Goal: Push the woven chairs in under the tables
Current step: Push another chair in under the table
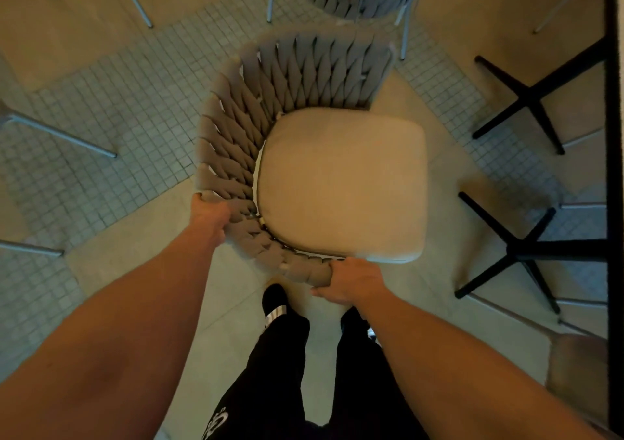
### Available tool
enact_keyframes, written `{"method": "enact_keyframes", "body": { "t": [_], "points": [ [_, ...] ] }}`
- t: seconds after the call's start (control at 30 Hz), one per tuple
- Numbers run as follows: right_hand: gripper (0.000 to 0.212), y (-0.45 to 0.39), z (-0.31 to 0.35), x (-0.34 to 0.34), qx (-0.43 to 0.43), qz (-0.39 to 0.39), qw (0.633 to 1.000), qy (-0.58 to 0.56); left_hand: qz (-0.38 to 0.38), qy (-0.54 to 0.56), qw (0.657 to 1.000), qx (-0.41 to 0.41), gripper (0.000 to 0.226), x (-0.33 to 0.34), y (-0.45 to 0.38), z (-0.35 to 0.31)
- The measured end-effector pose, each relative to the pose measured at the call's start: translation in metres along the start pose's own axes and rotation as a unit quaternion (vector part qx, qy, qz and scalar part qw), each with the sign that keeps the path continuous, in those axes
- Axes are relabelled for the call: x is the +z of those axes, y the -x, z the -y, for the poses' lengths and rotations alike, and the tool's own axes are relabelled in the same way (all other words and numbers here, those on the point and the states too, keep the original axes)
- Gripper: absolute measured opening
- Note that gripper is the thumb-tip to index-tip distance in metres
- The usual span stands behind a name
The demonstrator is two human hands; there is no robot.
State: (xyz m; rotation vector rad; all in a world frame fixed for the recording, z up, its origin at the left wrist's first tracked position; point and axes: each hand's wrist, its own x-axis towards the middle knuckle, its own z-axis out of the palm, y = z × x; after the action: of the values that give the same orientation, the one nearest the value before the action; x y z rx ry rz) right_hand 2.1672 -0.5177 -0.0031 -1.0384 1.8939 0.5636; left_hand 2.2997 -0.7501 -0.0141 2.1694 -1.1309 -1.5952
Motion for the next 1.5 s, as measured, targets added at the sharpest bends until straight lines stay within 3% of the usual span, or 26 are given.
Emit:
{"method": "enact_keyframes", "body": {
  "t": [0.23,0.4,0.5,0.63,0.83,1.0,1.33,1.5],
  "points": [
    [0.094,-0.001,0.013,0.007,0.043,0.011,0.998,-0.048,0.058,-0.038,0.997,-0.030,0.050,-0.012,-0.014,-0.004],
    [0.100,0.007,0.012,0.003,0.029,0.025,0.992,-0.118,0.070,-0.066,0.995,-0.034,0.047,-0.023,-0.010,-0.008],
    [0.103,0.018,0.014,-0.002,0.026,0.013,0.989,-0.145,0.086,-0.115,0.990,-0.011,0.051,-0.032,0.002,-0.011],
    [0.099,0.027,0.018,-0.017,0.026,-0.013,0.987,-0.158,0.079,-0.202,0.974,0.062,0.076,-0.045,0.022,-0.019],
    [0.098,0.031,0.026,-0.040,0.007,-0.040,0.984,-0.173,0.097,-0.344,0.914,0.194,0.063,-0.068,0.041,-0.029],
    [0.096,0.035,0.040,-0.059,-0.022,-0.050,0.985,-0.165,0.110,-0.373,0.892,0.231,0.062,-0.086,0.056,-0.036],
    [0.095,0.037,0.097,-0.082,-0.035,-0.062,0.985,-0.157,0.104,-0.396,0.885,0.220,0.070,-0.137,0.029,-0.049],
    [0.101,0.030,0.138,-0.086,-0.005,-0.049,0.981,-0.187,0.148,-0.421,0.861,0.246,0.069,-0.157,0.003,-0.069]
  ]
}}
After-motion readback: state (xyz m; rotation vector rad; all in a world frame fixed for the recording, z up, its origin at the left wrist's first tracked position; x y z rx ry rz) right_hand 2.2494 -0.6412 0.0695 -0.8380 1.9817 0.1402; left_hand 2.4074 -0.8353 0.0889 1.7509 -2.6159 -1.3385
